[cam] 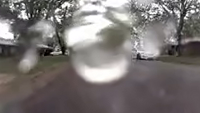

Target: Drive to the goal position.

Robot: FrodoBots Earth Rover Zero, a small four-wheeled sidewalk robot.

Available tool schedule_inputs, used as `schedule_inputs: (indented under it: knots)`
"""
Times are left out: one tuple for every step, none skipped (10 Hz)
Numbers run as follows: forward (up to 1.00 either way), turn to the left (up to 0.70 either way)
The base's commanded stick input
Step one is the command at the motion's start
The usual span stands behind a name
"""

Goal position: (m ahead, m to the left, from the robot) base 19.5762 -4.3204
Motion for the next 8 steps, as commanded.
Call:
schedule_inputs:
  knots:
    - [0.70, 0.00]
    - [0.70, 0.00]
    - [0.70, 0.00]
    - [0.70, 0.00]
    - [0.70, 0.00]
    - [0.70, 0.00]
    - [0.70, 0.00]
    - [0.70, 0.00]
